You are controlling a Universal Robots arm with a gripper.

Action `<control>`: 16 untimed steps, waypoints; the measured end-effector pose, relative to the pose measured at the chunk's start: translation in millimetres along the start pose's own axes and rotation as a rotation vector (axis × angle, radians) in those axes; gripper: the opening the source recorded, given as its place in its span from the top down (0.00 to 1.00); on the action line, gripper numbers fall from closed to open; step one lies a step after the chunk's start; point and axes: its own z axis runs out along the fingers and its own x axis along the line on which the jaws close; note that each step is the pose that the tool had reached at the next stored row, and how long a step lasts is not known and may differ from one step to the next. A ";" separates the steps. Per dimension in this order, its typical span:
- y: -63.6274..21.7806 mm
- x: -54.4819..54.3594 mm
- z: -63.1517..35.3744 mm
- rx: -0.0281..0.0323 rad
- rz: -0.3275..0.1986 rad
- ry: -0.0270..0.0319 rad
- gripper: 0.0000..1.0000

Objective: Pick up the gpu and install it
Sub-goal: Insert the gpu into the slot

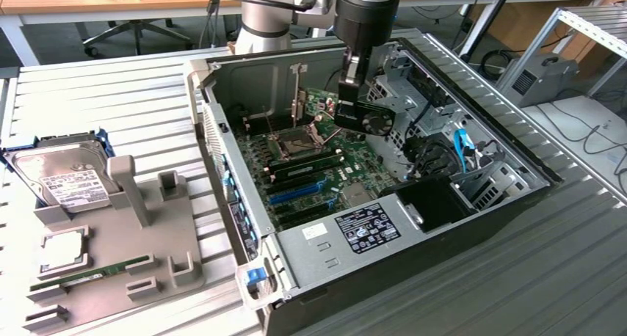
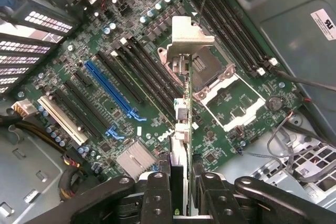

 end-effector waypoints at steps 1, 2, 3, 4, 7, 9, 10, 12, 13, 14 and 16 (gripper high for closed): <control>0.0 0.0 0.0 0.0002 -0.002 0.0000 0.74; 0.0 0.0 0.0 0.0004 -0.005 0.0000 0.74; 0.0 0.0 0.0 0.0006 -0.007 0.0000 0.74; 0.0 0.0 0.0 0.0009 -0.010 0.0000 0.74; 0.0 0.0 0.0 0.0016 -0.020 -0.0001 0.74; 0.0 0.0 0.0 0.0022 -0.026 -0.0001 0.74; 0.0 0.0 0.0 0.0024 -0.028 0.0000 0.74; 0.0 0.0 0.0 0.0028 -0.033 0.0000 0.74; 0.0 0.0 0.0 0.0030 -0.035 0.0000 0.74; 0.0 0.0 0.0 0.0032 -0.037 0.0001 0.74; 0.0 0.0 0.0 0.0036 -0.041 0.0001 0.74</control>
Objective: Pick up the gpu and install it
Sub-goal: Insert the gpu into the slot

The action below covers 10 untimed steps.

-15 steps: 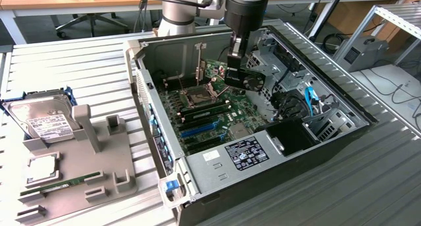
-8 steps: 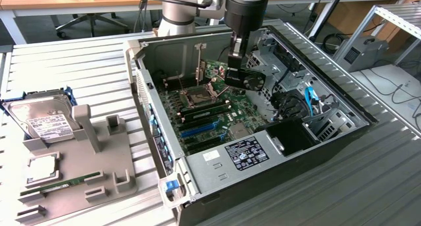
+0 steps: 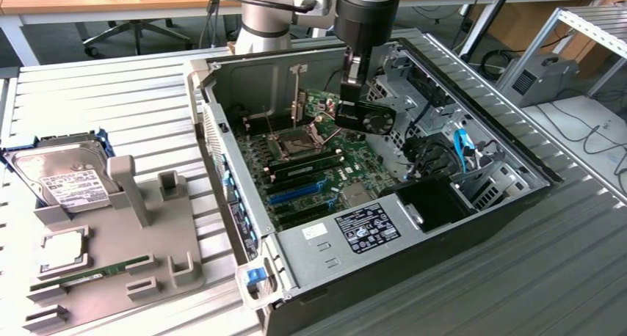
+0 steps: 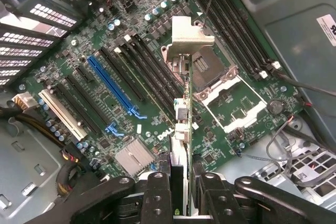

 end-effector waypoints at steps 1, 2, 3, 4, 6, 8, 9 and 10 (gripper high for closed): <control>0.0 0.0 0.0 0.0002 -0.003 0.0000 0.74; 0.0 0.0 0.0 0.0004 -0.005 0.0000 0.74; 0.0 0.0 0.0 0.0006 -0.008 0.0000 0.74; 0.0 0.0 0.0 0.0008 -0.010 -0.0001 0.74; 0.0 0.0 0.0 0.0012 -0.015 -0.0001 0.74; 0.0 0.0 0.0 0.0017 -0.021 -0.0001 0.74; 0.0 0.0 0.0 0.0019 -0.023 -0.0001 0.74; 0.0 0.0 0.0 0.0020 -0.025 -0.0002 0.74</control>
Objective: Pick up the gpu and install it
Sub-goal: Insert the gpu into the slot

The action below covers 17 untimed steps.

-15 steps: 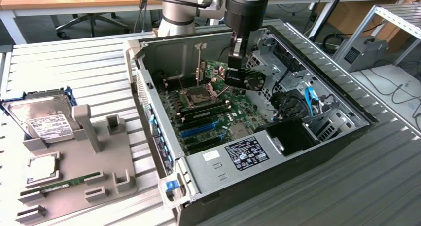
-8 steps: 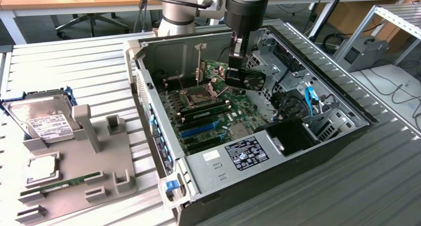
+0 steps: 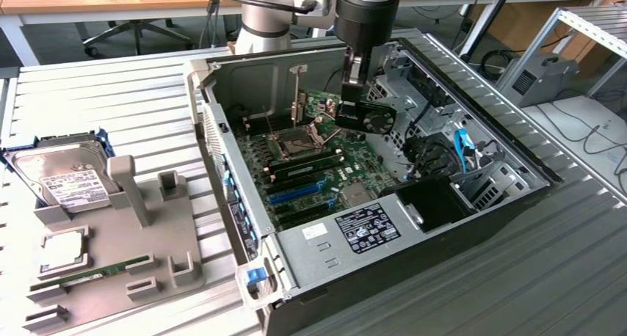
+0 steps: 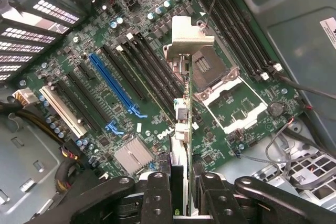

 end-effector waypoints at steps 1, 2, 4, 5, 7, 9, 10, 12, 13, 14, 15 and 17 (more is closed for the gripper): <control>0.0 0.0 0.0 0.0002 -0.002 0.0000 0.74; 0.0 0.0 0.0 0.0003 -0.004 0.0000 0.74; 0.0 0.0 0.0 0.0007 -0.009 -0.0001 0.74; 0.0 0.0 0.0 0.0010 -0.013 0.0000 0.74; 0.0 0.0 0.0 0.0014 -0.017 -0.0001 0.74; 0.0 0.0 0.0 0.0017 -0.021 -0.0001 0.74; 0.0 0.0 0.0 0.0019 -0.023 -0.0002 0.74; 0.0 0.0 0.0 0.0022 -0.027 -0.0002 0.74; 0.0 0.0 0.0 0.0023 -0.029 -0.0002 0.74; 0.0 0.0 0.0 0.0024 -0.031 -0.0003 0.74; 0.0 0.0 0.0 0.0027 -0.033 -0.0003 0.74; 0.0 0.0 0.0 0.0029 -0.038 -0.0003 0.74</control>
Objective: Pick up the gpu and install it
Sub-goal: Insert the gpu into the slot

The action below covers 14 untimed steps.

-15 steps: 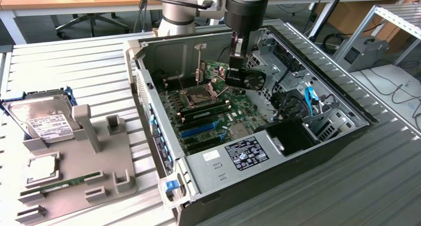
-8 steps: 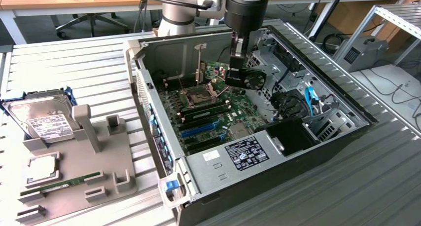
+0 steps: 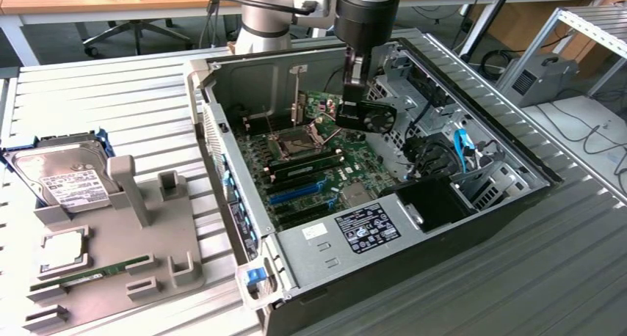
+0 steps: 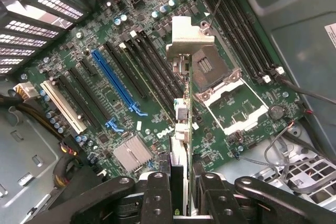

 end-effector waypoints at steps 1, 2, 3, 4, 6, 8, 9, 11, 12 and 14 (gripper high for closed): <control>0.0 0.0 0.0 0.0002 -0.002 0.0000 0.74; 0.0 0.0 0.0 0.0004 -0.004 -0.0001 0.74; 0.0 0.0 0.0 0.0007 -0.009 -0.0001 0.74; 0.0 0.0 0.0 0.0010 -0.013 -0.0001 0.74; 0.0 0.0 0.0 0.0013 -0.017 -0.0001 0.74; 0.0 0.0 0.0 0.0018 -0.022 -0.0002 0.74; 0.0 0.0 0.0 0.0019 -0.024 -0.0002 0.74; 0.0 0.0 0.0 0.0023 -0.028 -0.0002 0.74; 0.0 0.0 0.0 0.0025 -0.030 -0.0002 0.74; 0.0 0.0 0.0 0.0029 -0.035 -0.0002 0.74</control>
